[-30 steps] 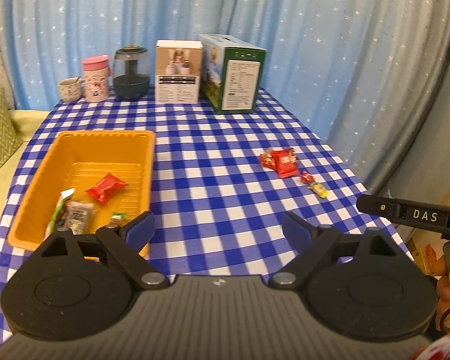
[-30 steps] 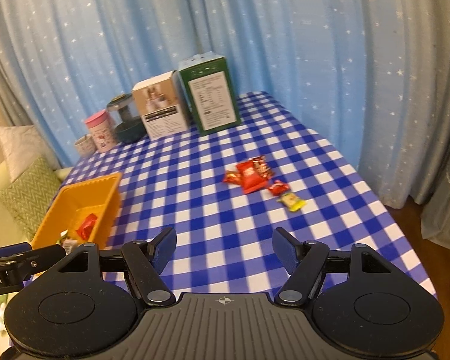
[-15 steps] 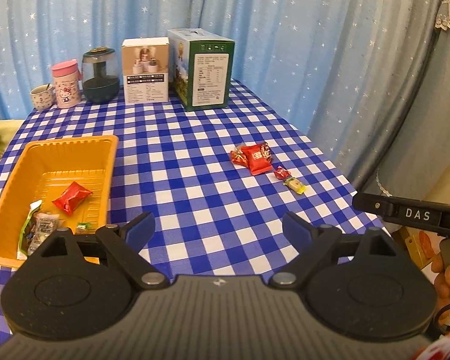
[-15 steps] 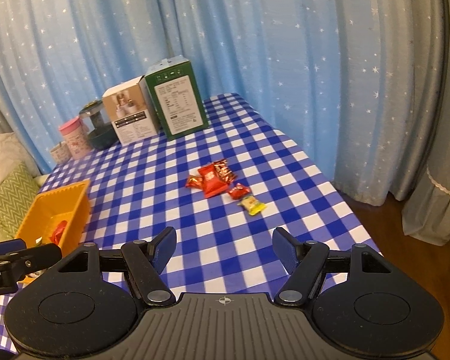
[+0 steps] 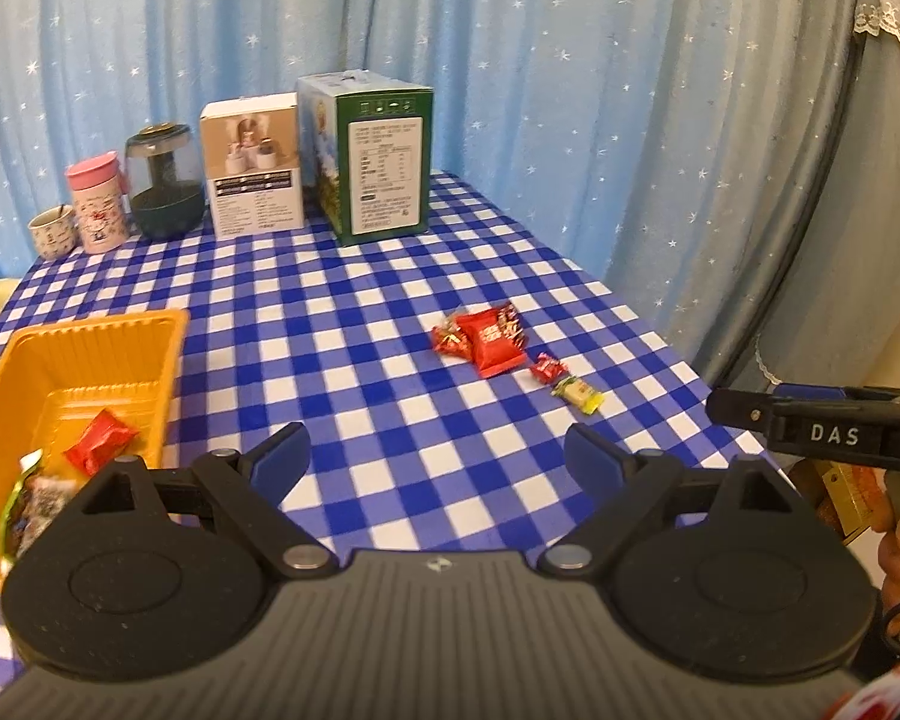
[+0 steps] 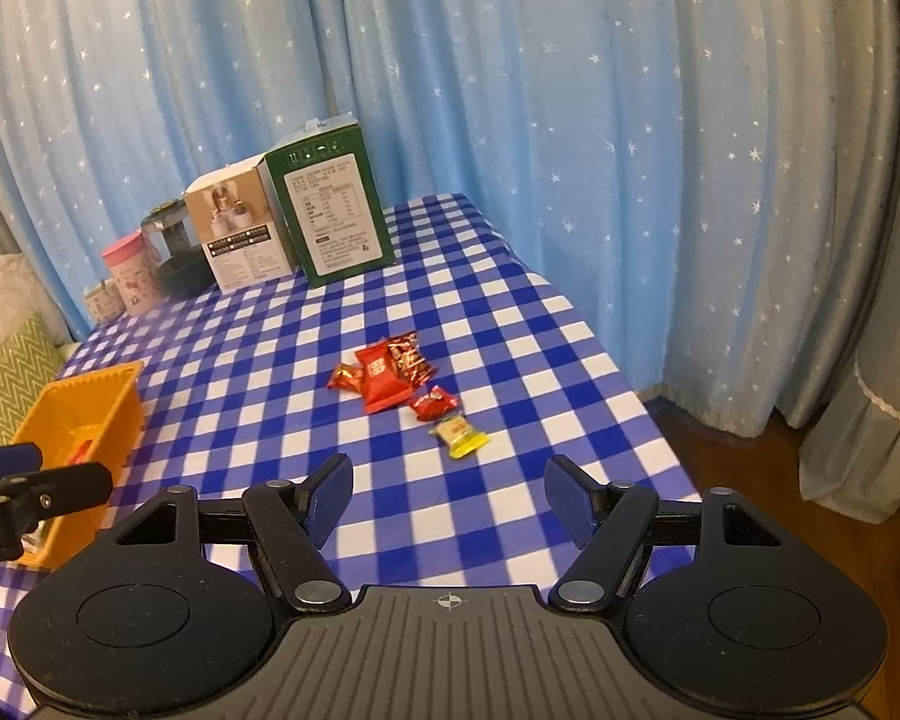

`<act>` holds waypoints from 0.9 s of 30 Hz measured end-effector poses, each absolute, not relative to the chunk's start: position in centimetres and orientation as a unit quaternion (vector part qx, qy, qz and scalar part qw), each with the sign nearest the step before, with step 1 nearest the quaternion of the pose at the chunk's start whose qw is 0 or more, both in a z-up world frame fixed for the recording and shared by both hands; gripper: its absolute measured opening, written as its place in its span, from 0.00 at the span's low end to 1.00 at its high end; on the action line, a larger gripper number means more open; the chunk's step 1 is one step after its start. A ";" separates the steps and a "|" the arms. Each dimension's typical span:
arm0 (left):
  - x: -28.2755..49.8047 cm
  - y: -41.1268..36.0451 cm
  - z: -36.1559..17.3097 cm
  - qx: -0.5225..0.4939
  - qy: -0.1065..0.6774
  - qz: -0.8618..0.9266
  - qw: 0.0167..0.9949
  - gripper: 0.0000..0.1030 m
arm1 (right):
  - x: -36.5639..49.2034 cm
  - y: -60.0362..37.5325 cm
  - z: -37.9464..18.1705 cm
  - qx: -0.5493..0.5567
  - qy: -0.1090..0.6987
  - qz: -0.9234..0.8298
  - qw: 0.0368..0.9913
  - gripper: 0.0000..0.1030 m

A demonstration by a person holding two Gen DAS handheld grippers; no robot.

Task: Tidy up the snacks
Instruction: 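Move both open tools away from the tray toward the candies on the cloth, then grasp the yellow candy with the right tool while the left tool grasps a small red candy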

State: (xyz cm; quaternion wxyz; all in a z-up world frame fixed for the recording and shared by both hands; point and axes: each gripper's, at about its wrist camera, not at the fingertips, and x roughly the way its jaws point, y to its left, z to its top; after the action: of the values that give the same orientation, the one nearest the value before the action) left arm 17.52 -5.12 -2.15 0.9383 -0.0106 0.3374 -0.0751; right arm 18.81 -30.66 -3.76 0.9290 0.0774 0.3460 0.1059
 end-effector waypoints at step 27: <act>29.7 -9.4 -10.0 0.011 0.386 -0.117 0.915 0.79 | 31.0 -29.4 -12.3 -0.061 0.374 0.236 0.895 0.46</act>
State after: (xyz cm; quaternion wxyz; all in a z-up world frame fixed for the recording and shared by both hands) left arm 29.66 -9.42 -9.99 0.9149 0.0115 0.3859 -0.1175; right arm 31.03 -29.41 -12.27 0.8948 -0.0606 0.3738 0.2364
